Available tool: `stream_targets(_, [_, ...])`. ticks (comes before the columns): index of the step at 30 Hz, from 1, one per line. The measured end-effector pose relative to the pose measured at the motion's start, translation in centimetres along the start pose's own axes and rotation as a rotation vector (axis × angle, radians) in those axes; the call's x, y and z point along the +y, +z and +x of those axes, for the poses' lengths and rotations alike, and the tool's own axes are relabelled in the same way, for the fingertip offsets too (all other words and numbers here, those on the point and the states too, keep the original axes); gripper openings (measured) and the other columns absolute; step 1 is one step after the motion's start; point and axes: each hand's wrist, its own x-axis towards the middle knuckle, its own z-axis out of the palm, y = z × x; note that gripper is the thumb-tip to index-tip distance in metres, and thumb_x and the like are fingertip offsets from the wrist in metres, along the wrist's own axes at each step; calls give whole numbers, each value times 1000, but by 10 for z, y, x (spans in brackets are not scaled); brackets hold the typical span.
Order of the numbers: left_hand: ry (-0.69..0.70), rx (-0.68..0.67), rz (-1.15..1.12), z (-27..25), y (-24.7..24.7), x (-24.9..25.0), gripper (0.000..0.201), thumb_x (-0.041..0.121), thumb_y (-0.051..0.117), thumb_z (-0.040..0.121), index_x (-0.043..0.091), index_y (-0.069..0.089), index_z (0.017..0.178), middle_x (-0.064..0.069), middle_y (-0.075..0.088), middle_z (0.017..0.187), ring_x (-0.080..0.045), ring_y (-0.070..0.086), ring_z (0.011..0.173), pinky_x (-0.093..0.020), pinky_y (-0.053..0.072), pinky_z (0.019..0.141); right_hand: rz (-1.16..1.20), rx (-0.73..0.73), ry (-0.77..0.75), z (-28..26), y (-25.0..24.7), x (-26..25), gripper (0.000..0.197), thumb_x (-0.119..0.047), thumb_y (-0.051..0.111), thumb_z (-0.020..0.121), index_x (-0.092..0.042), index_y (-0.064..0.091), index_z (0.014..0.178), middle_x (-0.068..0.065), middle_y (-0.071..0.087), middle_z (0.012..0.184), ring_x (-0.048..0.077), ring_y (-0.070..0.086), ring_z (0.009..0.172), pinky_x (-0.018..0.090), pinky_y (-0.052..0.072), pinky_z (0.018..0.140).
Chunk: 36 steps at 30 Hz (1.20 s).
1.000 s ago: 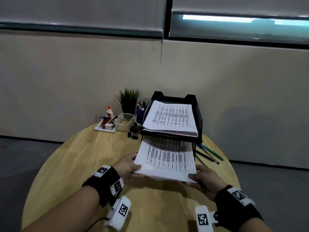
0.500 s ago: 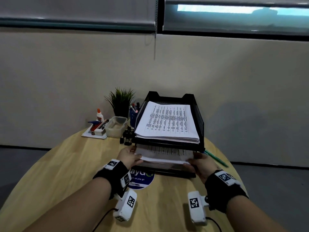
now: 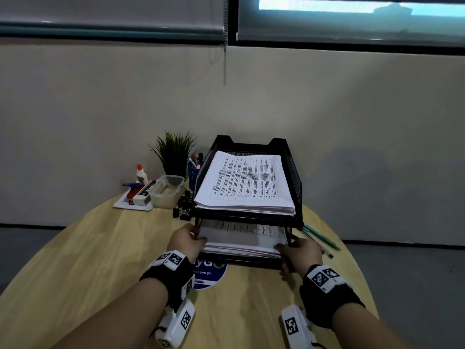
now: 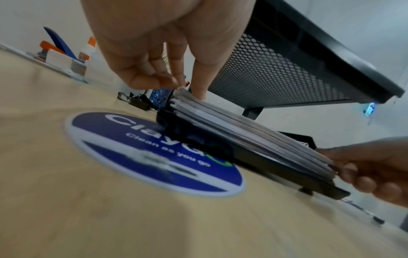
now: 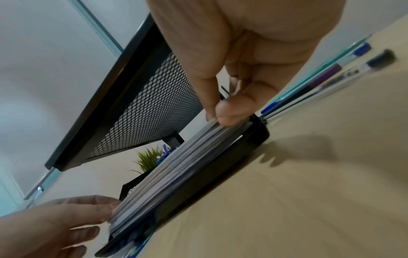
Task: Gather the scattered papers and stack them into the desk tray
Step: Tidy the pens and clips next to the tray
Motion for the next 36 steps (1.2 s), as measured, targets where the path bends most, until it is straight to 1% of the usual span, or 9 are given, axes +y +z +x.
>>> stream_targets(5, [24, 63, 119, -12, 2, 6, 28, 20, 66, 81, 11, 63, 107, -15, 55, 109, -33, 56, 99, -33, 47, 83, -116, 29, -47, -4, -21, 8, 34, -33, 66, 86, -7, 55, 68, 11, 64, 57, 26, 60, 49, 36, 54, 55])
stream_targets(7, [67, 77, 70, -28, 7, 15, 16, 17, 63, 82, 15, 66, 98, -13, 57, 106, -32, 58, 96, -32, 48, 83, -156, 56, -18, 0, -34, 15, 26, -28, 66, 86, -6, 58, 73, 10, 66, 63, 23, 60, 52, 34, 54, 59])
stream_targets(10, [128, -89, -80, -59, 17, 30, 20, 11, 60, 86, 24, 59, 71, -3, 62, 86, -24, 60, 84, -28, 48, 77, -270, 62, 30, 6, -58, 26, 12, -18, 65, 83, -12, 61, 73, 13, 68, 78, 29, 66, 71, 39, 57, 71])
stream_targets(13, [161, -377, -84, -83, 38, 43, 21, 10, 63, 83, 24, 59, 68, -1, 66, 81, -19, 63, 85, -29, 49, 80, -384, -13, 62, 8, -80, 40, 19, -15, 65, 83, -18, 58, 66, 15, 68, 90, 33, 64, 90, 39, 54, 79])
stream_targets(16, [182, -561, 30, -101, 63, 56, 5, 20, 65, 85, 22, 62, 89, 1, 65, 96, -16, 61, 96, -28, 47, 89, -397, -72, 78, 9, -99, 52, 19, -16, 63, 86, -21, 59, 68, 8, 66, 86, 29, 64, 89, 37, 53, 81])
stream_targets(21, [245, -695, 219, -110, 96, 92, 45, 30, 55, 92, 18, 46, 134, 0, 47, 138, -17, 47, 125, -29, 39, 104, -316, -54, 41, 20, -127, 59, 13, -6, 64, 85, -16, 60, 77, 10, 64, 86, 19, 58, 73, 36, 51, 79])
stream_targets(26, [271, -705, 294, -102, 133, 132, 48, 26, 44, 97, 13, 34, 142, -11, 37, 145, -26, 40, 131, -31, 36, 105, -428, -63, -91, 44, -135, 58, 11, -9, 66, 85, -16, 60, 91, 11, 66, 104, 21, 60, 86, 33, 49, 81])
stream_targets(29, [194, -629, 360, -91, 159, 142, 49, 27, 38, 97, 13, 27, 143, -18, 40, 140, -34, 45, 124, -40, 41, 100, -504, -50, -119, 60, -129, 55, 31, -14, 67, 85, -13, 59, 114, 7, 61, 121, 22, 57, 109, 32, 47, 90])
stream_targets(36, [95, -519, 679, -70, 210, 155, 71, 31, 37, 93, 25, -5, 150, -29, 18, 148, -42, 30, 134, -56, 31, 106, -693, -185, -178, 92, -115, 40, 63, -26, 71, 83, -19, 41, 138, 5, 51, 135, 22, 53, 119, 28, 43, 95])
